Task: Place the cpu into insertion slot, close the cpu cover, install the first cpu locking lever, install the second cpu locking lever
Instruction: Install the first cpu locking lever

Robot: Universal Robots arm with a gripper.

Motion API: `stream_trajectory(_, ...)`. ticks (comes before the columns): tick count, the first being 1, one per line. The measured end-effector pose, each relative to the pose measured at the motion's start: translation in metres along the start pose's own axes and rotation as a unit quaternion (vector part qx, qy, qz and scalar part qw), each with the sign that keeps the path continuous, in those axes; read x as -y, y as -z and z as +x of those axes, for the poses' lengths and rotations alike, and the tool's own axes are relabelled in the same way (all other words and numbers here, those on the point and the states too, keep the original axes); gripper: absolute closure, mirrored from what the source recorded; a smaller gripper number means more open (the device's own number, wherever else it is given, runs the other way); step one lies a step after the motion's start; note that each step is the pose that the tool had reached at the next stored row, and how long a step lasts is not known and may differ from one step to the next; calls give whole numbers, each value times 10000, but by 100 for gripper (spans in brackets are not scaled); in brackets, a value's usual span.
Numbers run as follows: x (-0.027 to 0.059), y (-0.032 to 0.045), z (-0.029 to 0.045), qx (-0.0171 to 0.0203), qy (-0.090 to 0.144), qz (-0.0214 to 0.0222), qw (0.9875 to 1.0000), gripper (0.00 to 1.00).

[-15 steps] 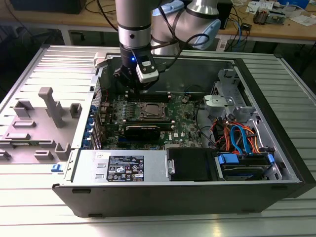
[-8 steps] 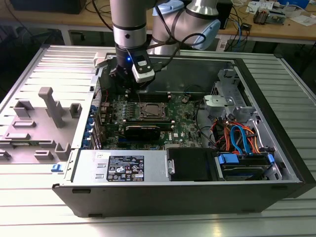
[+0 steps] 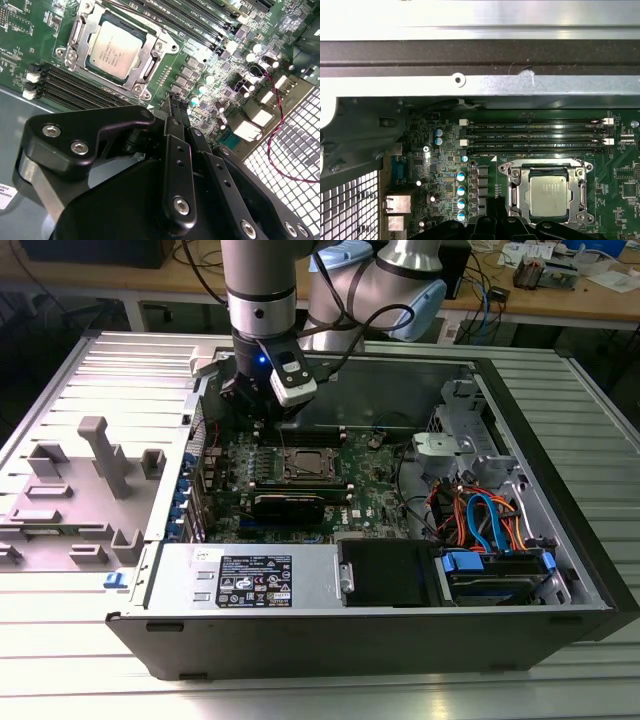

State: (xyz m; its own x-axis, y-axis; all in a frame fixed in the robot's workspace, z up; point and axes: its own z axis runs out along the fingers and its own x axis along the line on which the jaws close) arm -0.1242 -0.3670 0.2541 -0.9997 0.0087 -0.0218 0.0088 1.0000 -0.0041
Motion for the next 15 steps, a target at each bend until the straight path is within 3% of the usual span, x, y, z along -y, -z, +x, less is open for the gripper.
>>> stream_trajectory(8, 0, 0, 0, 0, 11, 0, 10000, 89)
stream_trajectory(9, 0, 0, 0, 1, 32, -1, 10000, 89)
stream_trajectory(10, -8, 22, 0, 0, 233, 0, 9997, 89)
stream_trajectory(15, -10, 24, 1, 1, 233, -1, 9997, 89)
